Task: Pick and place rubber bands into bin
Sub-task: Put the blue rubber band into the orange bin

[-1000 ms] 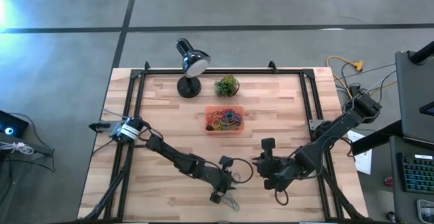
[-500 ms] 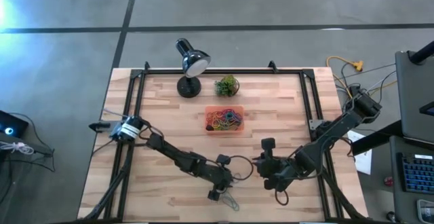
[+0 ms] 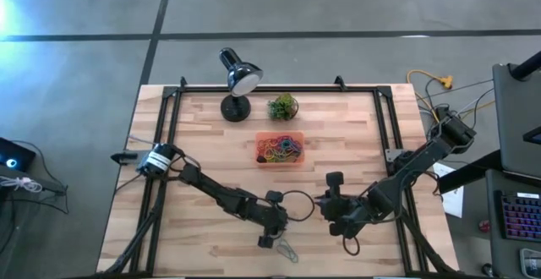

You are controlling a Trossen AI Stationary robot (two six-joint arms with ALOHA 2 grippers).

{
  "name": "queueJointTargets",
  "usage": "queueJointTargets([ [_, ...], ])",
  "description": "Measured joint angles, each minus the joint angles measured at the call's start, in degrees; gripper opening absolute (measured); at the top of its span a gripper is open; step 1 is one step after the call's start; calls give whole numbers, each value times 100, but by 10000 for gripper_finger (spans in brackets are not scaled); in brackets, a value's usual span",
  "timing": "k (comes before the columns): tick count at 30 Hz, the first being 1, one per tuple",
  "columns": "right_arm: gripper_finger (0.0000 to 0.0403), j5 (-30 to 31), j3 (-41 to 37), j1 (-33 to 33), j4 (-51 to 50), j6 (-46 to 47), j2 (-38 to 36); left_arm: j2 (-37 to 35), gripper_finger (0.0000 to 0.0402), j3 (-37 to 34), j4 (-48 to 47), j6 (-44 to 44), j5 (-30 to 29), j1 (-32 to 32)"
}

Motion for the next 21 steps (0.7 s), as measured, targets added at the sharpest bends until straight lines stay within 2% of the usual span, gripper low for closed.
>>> queueJointTargets([
  [7, 59, 0, -9, 0, 0, 3, 0, -121, 86, -5, -345, -11, -15, -1],
  [13, 58, 0, -11, 0, 2, -1, 0, -169, 82, -16, -443, 11, -251, -15],
  [21, 59, 0, -13, 0, 2, -1, 0, -205, 8, -20, -447, 63, -357, -24],
])
